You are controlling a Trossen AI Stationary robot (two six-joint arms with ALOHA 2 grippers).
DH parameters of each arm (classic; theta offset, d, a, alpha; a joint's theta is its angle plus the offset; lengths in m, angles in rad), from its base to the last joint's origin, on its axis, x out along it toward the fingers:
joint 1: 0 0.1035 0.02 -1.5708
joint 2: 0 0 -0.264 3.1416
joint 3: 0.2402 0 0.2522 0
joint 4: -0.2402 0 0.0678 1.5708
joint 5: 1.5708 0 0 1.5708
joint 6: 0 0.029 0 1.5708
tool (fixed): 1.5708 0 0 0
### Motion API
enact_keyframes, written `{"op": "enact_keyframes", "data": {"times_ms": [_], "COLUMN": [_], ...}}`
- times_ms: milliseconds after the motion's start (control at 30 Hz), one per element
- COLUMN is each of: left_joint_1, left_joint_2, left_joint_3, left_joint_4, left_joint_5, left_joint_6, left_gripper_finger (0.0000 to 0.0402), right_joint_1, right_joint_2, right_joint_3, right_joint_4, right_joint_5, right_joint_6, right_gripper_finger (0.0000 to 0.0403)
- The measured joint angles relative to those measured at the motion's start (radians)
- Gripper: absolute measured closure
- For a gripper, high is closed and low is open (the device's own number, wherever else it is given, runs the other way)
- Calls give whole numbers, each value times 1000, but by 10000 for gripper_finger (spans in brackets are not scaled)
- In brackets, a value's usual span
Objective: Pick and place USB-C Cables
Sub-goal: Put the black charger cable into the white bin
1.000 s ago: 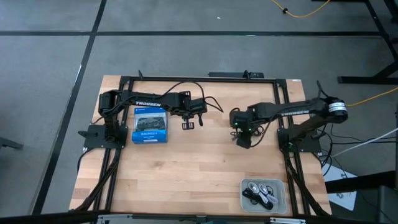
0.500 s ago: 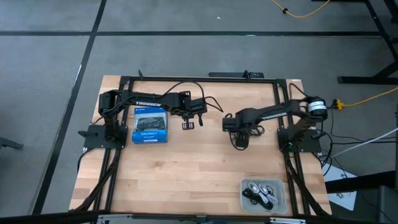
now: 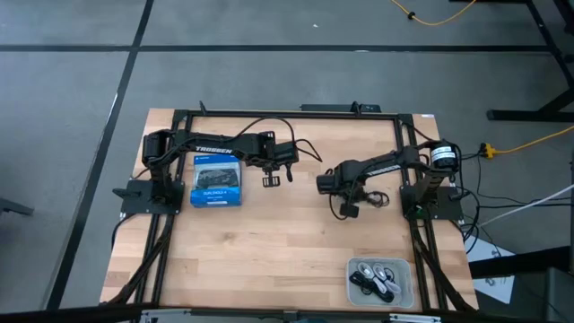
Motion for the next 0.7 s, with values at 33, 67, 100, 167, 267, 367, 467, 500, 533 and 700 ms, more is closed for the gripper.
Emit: {"op": "enact_keyframes", "data": {"times_ms": [33,67,100,167,267,367,467,500,533,700], "left_joint_1": [0,0,0,0,0,0,0,0,0,0], "left_joint_2": [0,0,0,0,0,0,0,0,0,0], "left_joint_3": [0,0,0,0,0,0,0,0,0,0], "left_joint_4": [1,-1,0,0,0,1,1,1,1,2], "left_joint_5": [0,0,0,0,0,0,0,0,0,0], "left_joint_6": [0,0,0,0,0,0,0,0,0,0], "left_gripper_finger": [358,358,358,358,358,358,358,358,358,358], "right_joint_1": [3,7,12,24,47,79,127,145,163,278], "right_joint_2": [-7,-17,-27,-59,-120,-208,-311,-347,-385,-526], "right_joint_3": [0,-3,-6,-6,-4,-4,-4,-4,-3,-3], "right_joint_4": [-4,-18,-47,-91,-203,-296,-352,-361,-363,-284], "right_joint_5": [1,2,2,2,2,2,-12,-33,-53,-154], "right_joint_6": [1,6,17,31,88,185,300,340,382,604], "right_gripper_finger": [381,384,386,386,386,387,387,387,387,388]}}
